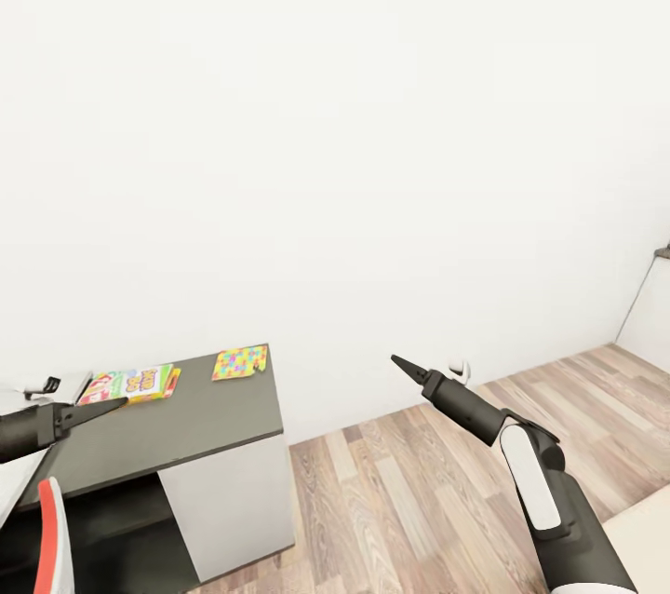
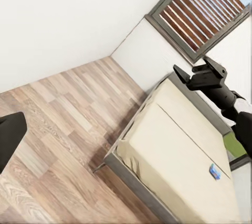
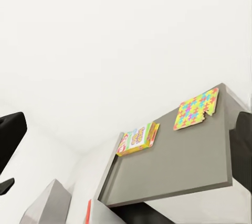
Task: Put all the toys in the child's room - the three board games (two on the bed and one on the table), the two jigsaw puzzles on the table, and the tennis ball on the table - inside the toy box on the table in the child's room.
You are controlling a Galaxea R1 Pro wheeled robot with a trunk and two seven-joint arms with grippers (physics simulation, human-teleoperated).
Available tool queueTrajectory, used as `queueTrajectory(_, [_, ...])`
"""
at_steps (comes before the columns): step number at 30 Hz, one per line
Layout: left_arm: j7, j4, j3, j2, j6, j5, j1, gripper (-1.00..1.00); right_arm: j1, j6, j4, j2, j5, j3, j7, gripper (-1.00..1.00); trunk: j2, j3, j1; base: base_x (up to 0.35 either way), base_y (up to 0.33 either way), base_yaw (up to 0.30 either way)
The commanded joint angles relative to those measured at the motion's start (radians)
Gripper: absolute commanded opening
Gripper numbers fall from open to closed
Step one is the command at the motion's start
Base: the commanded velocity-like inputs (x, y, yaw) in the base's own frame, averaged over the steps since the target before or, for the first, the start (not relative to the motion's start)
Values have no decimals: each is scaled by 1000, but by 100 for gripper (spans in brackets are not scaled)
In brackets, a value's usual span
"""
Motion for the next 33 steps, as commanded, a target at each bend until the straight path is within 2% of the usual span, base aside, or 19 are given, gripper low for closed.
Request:
queueTrajectory(1, [-5,0,-1,0,11,-2,0,100,-1,8,1,0,-5,-2,1,100,-1,-1,0,-134,0,-117])
queueTrajectory(17, [-5,0,-8,-1,9,-2,0,100,-1,14,20,-1,-7,-44,6,100,-1,-16,0,-67,-11,-201])
queueTrajectory(33, [-5,0,-8,-1,9,-2,0,100,-1,13,41,-1,-8,-51,6,100,-1,-17,0,-1,-178,-276])
